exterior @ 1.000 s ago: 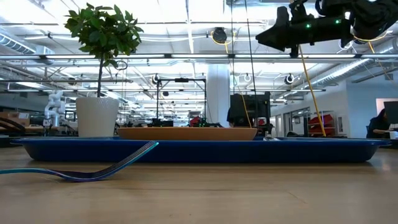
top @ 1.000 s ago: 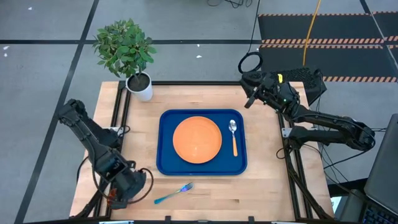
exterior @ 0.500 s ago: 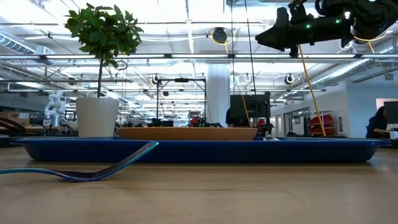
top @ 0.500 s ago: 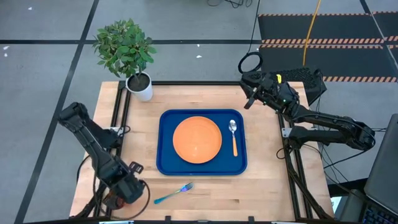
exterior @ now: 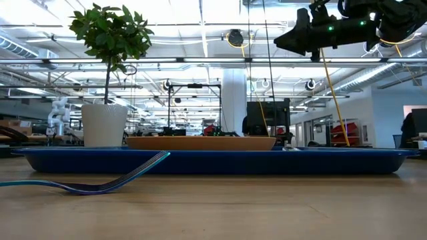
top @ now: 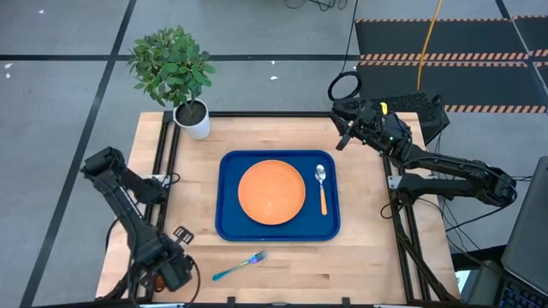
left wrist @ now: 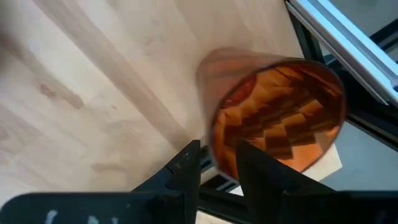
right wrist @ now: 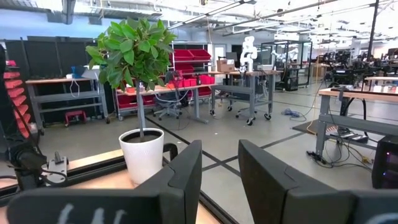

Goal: Pick and place plate/cup/fork/spoon on tray
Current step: Put the cup on the serving tray to the top left of the plate

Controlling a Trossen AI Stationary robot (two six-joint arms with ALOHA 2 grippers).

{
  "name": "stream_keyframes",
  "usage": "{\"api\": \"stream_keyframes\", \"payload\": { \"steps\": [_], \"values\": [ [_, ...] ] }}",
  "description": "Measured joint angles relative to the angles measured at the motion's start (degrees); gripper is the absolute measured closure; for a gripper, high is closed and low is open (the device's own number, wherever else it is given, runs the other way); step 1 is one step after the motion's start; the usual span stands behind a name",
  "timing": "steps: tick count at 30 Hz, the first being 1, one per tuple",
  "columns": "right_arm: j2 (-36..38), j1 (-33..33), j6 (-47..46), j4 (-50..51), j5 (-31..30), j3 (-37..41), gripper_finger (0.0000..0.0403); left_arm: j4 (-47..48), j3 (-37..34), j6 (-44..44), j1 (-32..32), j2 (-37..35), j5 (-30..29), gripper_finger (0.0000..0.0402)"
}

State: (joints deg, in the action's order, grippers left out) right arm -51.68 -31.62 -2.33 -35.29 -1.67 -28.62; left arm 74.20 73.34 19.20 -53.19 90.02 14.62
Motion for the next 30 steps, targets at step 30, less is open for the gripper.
{"api": "stream_keyframes", "payload": {
  "steps": [30],
  "values": [
    [0.0, 0.0, -1.1, 0.2, -1.5, 0.0, 0.0303, -3.9, -3.7, 3.8, -1.3, 0.0, -5.2, 0.0353]
  ]
}}
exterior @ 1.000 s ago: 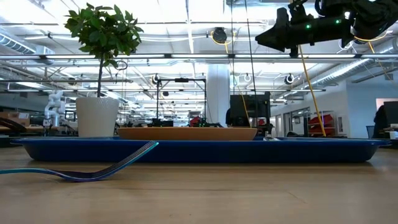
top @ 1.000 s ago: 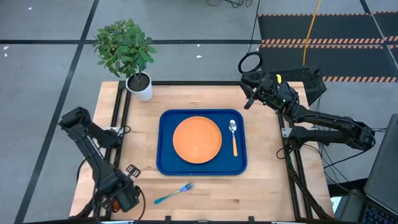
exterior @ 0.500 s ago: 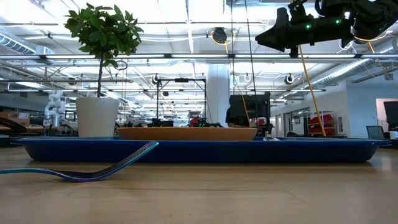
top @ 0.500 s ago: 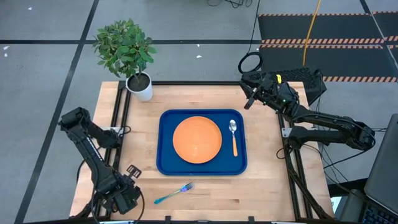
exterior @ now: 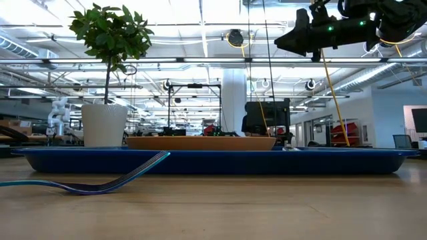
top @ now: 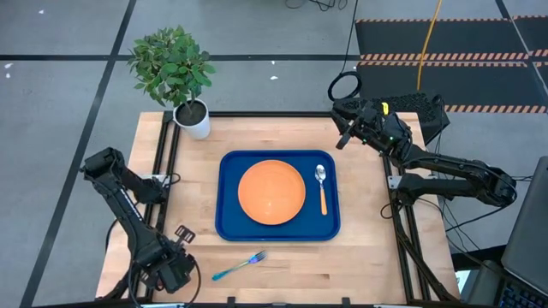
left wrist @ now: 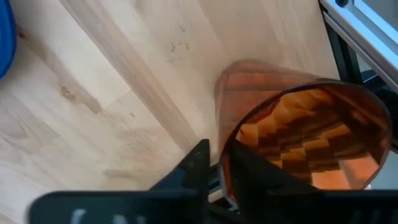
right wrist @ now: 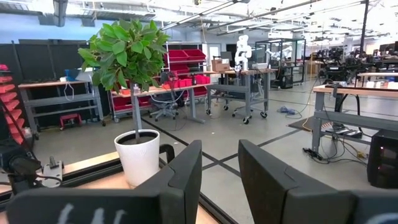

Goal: Pick and place plate/cup/fork/spoon on tray
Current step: Put the cup on the serving tray to the top left of the plate

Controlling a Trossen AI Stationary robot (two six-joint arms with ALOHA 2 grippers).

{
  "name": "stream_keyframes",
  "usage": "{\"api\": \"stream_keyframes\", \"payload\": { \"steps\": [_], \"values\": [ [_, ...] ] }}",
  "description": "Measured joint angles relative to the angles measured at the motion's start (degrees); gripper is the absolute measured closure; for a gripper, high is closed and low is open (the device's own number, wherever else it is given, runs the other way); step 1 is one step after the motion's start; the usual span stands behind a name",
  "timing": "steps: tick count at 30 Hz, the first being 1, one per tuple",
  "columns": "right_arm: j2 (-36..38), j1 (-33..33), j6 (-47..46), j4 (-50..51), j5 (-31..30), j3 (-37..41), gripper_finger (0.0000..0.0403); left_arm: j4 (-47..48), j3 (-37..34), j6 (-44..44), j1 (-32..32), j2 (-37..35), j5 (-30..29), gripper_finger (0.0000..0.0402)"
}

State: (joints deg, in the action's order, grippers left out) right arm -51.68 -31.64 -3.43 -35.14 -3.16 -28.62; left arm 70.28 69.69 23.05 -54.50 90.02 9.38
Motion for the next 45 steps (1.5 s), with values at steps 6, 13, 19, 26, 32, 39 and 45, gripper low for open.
{"api": "stream_keyframes", "payload": {
  "steps": [6, 13, 19, 26, 32, 39, 45],
  "values": [
    [0.0, 0.0, 0.0, 0.0, 0.0, 0.0, 0.0303, -0.1, 0.0, 0.2, 0.5, 0.0, 0.8, 0.039],
    [0.0, 0.0, -0.7, -0.2, 0.0, 0.0, 0.0303, 0.2, 0.0, 2.3, 3.8, -0.1, -1.4, 0.0395],
    [0.0, 0.0, -0.7, -0.2, 0.0, 0.0, 0.0303, 1.1, 0.0, 5.0, 8.5, -0.1, -0.2, 0.0397],
    [0.0, 0.0, -0.7, -0.2, 0.0, 0.0, 0.0303, 3.8, 1.5, 3.5, 13.4, 0.0, 3.5, 0.0397],
    [0.0, 0.0, -0.6, 0.0, 0.0, 0.0, 0.0303, 10.6, 8.8, 0.2, 17.5, 0.0, -1.7, 0.0397],
    [0.0, 0.0, -2.1, 0.2, 0.2, 0.0, 0.0303, 18.3, 16.1, -3.7, 26.1, 0.0, -10.3, 0.0397],
    [0.0, 0.0, -2.4, -0.2, 0.2, 0.0, 0.0303, 19.9, 17.5, -6.8, 38.7, -2.9, -10.9, 0.0397]
  ]
}}
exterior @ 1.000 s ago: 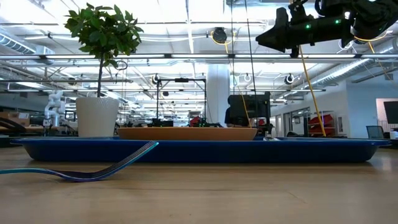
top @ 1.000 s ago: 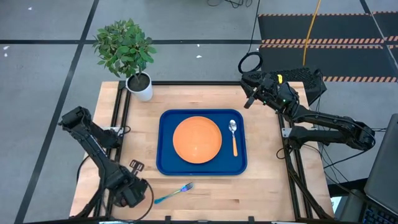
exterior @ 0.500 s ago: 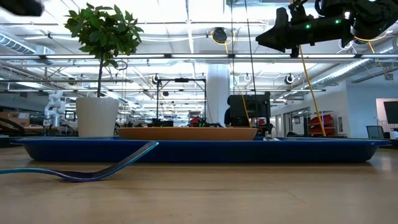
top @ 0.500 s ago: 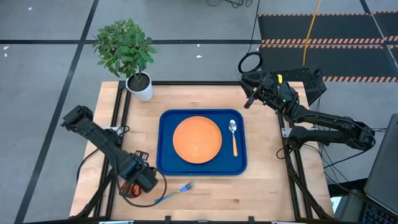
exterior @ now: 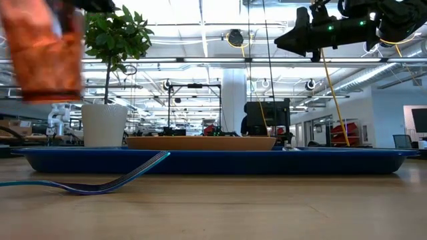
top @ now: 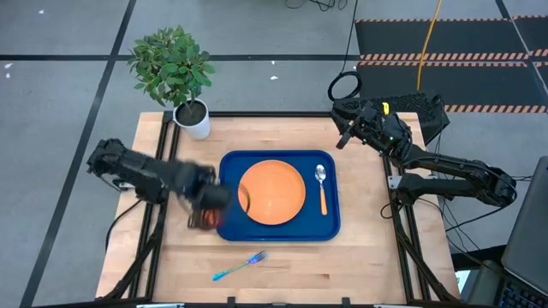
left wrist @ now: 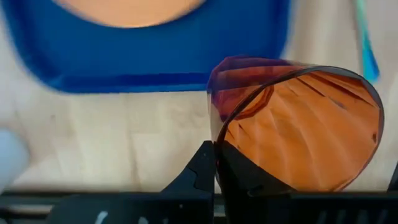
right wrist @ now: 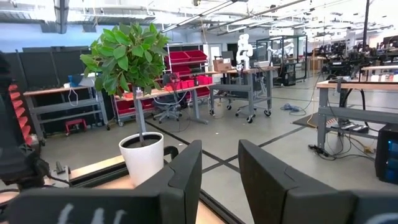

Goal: Pick and place plate/cup/fork/spoon on tray
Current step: Put the cup on the serving tray to the top left of the plate

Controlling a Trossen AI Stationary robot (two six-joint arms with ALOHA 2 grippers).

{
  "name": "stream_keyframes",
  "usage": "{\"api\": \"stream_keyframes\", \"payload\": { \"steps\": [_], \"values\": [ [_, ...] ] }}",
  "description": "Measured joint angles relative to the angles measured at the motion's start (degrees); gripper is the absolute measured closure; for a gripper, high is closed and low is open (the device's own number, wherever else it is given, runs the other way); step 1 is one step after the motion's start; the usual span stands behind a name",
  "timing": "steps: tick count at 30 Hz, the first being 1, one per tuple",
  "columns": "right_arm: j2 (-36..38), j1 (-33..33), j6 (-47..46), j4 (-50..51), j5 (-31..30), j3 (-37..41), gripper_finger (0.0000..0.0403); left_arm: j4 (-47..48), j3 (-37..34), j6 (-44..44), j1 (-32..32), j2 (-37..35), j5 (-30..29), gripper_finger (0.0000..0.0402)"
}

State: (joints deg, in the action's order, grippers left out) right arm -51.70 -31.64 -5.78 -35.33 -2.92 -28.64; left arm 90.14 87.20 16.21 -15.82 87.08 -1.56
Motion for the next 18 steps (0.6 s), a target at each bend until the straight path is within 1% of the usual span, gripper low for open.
{"api": "stream_keyframes", "payload": {
  "steps": [3, 7, 11, 14, 18],
  "values": [
    [0.0, 0.0, 0.0, 0.0, 0.0, 0.0, 0.0303, -0.2, 0.0, -0.2, 8.2, -2.1, 0.4, 0.0397],
    [0.0, 0.0, 0.1, -0.2, 0.0, 0.0, 0.0303, 0.1, 0.0, -3.5, 18.5, -5.1, 1.0, 0.0397],
    [0.0, 0.0, 0.4, -0.5, 0.0, 0.0, 0.0303, 0.0, 0.0, -4.6, 27.9, -5.5, 0.6, 0.0397],
    [0.0, 0.0, 0.4, -0.5, 0.0, 0.0, 0.0303, -2.4, 0.0, -4.6, 33.8, -4.2, 0.0, 0.0398],
    [0.0, 0.0, 0.4, -1.2, 0.0, 0.0, 0.0303, -7.7, -0.1, -7.6, 38.4, -1.4, 2.9, 0.0398]
  ]
}}
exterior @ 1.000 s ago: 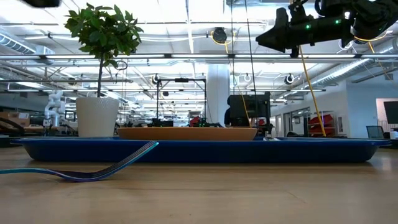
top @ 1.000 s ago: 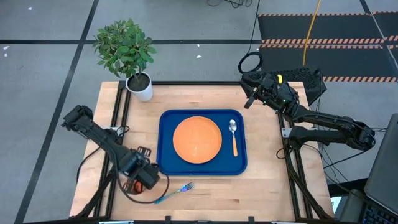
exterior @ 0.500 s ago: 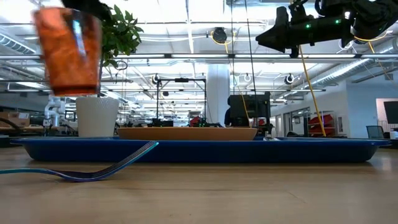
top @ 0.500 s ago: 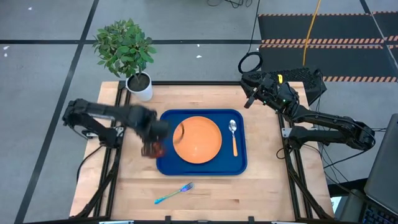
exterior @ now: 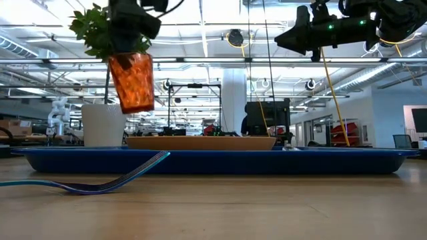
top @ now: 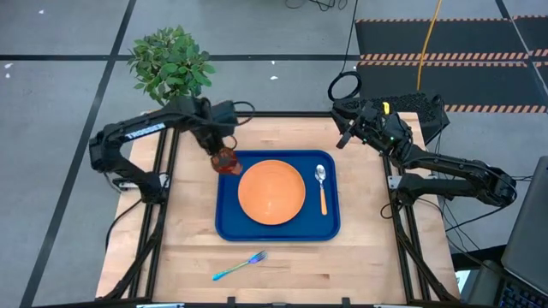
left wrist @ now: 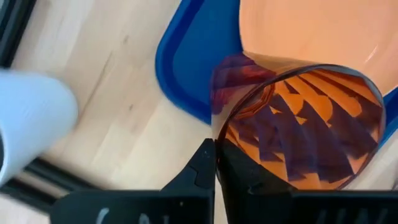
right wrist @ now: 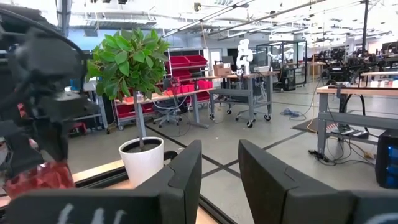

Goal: Pick and place plate/cup/fork/spoon on tray
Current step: Put the cup on the serving tray to the top left of the plate

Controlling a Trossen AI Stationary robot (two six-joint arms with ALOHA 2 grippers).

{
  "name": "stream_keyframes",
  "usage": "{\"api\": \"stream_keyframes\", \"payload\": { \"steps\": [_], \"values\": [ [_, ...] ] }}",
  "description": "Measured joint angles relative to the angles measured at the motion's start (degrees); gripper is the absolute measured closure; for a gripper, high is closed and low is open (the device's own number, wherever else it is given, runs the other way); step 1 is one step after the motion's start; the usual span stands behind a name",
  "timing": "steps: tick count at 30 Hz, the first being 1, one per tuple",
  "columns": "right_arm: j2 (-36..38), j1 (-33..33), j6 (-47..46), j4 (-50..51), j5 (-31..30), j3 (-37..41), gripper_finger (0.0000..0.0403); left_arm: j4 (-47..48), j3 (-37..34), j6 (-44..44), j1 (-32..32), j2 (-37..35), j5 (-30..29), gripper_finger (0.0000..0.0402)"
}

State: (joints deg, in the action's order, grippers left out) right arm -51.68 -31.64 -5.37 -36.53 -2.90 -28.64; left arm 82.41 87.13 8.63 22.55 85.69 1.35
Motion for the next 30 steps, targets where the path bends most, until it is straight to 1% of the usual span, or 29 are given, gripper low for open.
{"api": "stream_keyframes", "payload": {
  "steps": [5, 12, 20, 30],
  "values": [
    [0.0, 0.0, 0.1, -0.1, 0.0, 0.0, 0.0303, 0.2, 0.0, -5.1, 4.1, 2.7, 0.1, 0.0398],
    [0.0, 0.0, 1.4, -0.1, 0.0, 0.0, 0.0303, -1.6, 0.0, -6.0, 7.7, 5.0, -0.6, 0.0398],
    [0.0, 0.0, 1.5, -0.1, 0.0, 0.0, 0.0303, -1.5, 0.0, -7.1, 7.7, 9.7, -1.4, 0.0398],
    [0.0, 0.0, 1.7, -0.1, 0.0, 0.0, 0.0303, -3.0, 0.0, -9.0, 7.6, 11.5, -1.4, 0.0398]
  ]
}}
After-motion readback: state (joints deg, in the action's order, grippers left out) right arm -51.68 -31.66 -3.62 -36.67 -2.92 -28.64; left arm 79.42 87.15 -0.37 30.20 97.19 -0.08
